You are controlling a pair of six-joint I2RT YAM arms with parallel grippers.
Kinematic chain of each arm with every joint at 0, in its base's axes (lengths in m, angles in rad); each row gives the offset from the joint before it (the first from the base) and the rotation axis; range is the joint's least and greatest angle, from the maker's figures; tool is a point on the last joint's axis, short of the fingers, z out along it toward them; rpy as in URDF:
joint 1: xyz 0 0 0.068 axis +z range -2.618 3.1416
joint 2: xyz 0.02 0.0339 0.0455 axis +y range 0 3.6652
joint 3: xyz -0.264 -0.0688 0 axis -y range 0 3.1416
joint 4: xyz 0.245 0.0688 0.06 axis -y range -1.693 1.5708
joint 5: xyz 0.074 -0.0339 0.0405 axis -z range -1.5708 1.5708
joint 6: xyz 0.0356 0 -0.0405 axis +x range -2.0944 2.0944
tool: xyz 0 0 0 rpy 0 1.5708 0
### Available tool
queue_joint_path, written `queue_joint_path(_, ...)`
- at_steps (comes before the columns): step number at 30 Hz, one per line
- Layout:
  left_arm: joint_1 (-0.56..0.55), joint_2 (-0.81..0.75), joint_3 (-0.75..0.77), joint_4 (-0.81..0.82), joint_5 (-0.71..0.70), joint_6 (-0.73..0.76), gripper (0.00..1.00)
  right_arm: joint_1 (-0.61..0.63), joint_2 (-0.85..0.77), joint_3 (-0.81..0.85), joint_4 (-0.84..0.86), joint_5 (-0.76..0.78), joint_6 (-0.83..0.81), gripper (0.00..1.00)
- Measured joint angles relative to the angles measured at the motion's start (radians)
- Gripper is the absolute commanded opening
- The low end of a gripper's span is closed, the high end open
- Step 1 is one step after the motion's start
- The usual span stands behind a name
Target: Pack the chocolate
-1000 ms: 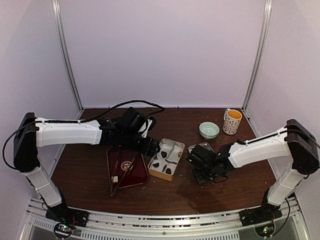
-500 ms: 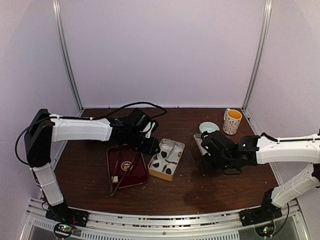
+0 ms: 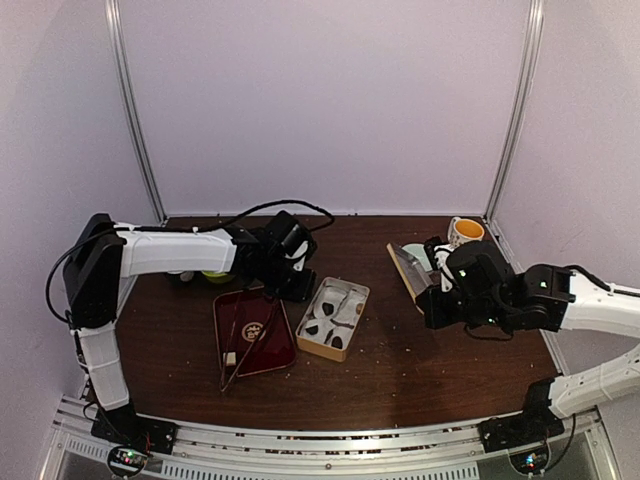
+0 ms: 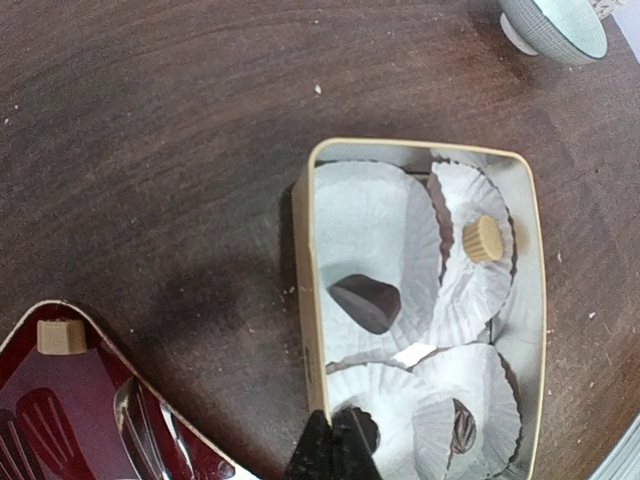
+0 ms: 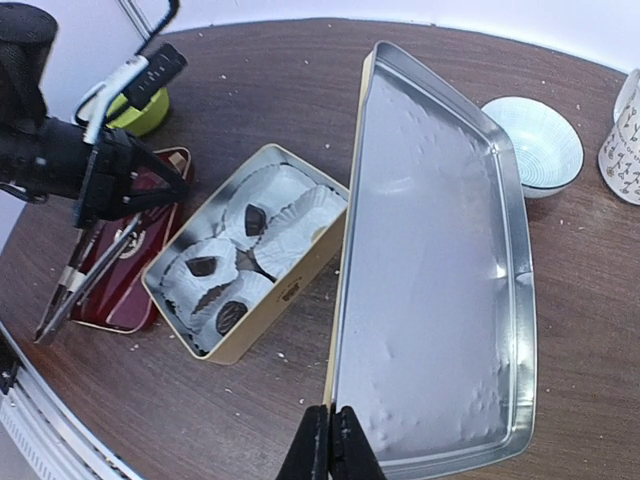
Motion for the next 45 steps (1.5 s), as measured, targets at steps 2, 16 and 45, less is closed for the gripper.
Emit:
queue_joint_path(2, 0.001, 0.020, 0.016, -0.011, -0.016, 0.000, 0.00, 0.000, -0.038, -0.004, 0.019, -0.016, -0.001, 0.00)
queue_joint_path(16, 0.002, 0.110, 0.060, -0.070, -0.048, 0.000, 0.00, 0.000, -0.231, -0.108, 0.177, -0.090, 0.013, 0.00)
queue_joint_path(45, -0.056, -0.067, -0.051, 0.097, 0.055, -0.074, 0.30, -0.090, -0.305, -0.224, 0.555, -0.369, 0.149, 0.00)
